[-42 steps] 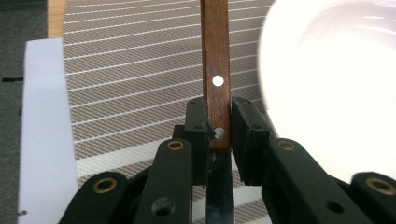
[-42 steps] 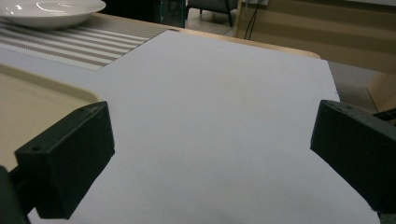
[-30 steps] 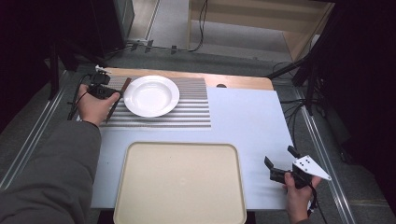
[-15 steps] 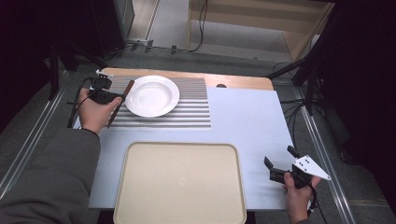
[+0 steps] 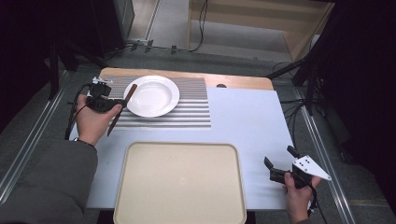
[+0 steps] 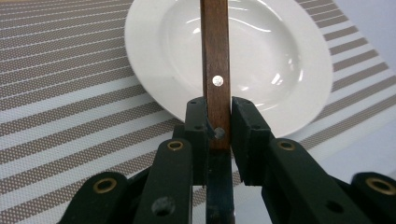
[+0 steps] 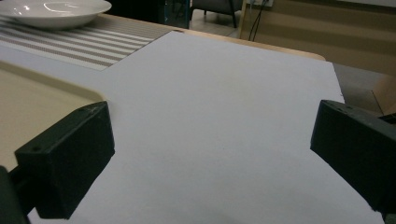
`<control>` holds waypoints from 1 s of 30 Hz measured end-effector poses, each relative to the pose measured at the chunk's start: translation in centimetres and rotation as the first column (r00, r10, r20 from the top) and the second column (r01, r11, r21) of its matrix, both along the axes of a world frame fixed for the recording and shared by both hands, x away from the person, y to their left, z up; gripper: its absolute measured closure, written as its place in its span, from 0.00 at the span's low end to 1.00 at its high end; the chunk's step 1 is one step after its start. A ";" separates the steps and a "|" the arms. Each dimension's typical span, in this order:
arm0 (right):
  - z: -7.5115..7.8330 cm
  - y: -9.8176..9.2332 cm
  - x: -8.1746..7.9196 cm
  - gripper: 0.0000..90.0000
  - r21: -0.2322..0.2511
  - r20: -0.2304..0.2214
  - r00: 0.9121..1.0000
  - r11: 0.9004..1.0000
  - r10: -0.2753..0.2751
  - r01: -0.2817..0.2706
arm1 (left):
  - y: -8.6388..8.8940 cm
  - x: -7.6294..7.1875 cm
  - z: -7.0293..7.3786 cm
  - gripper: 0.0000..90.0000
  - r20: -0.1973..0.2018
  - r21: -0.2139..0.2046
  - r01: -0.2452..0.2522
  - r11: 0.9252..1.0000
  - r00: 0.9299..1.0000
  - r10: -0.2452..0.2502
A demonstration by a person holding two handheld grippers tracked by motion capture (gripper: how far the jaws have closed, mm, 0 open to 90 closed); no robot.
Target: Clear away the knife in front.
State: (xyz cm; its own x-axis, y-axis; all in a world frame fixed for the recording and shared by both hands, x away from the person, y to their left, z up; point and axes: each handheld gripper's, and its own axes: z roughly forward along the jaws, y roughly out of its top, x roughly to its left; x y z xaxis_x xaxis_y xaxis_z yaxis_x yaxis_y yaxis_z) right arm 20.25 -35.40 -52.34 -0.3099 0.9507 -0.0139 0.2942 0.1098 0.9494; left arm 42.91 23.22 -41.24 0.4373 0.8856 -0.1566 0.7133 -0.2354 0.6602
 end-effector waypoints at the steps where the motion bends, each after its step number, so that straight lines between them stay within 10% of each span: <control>1: 0.0 0.0 0.0 0.00 -0.001 -0.001 1.000 1.000 0.000 0.000 | -0.1 -0.3 0.1 0.85 0.000 -0.003 0.004 1.000 1.000 -0.004; 30: 0.0 0.1 0.0 0.00 -0.007 -0.001 1.000 1.000 0.000 0.000 | -2.5 -7.3 1.0 0.85 0.053 -0.039 0.143 0.989 0.989 -0.141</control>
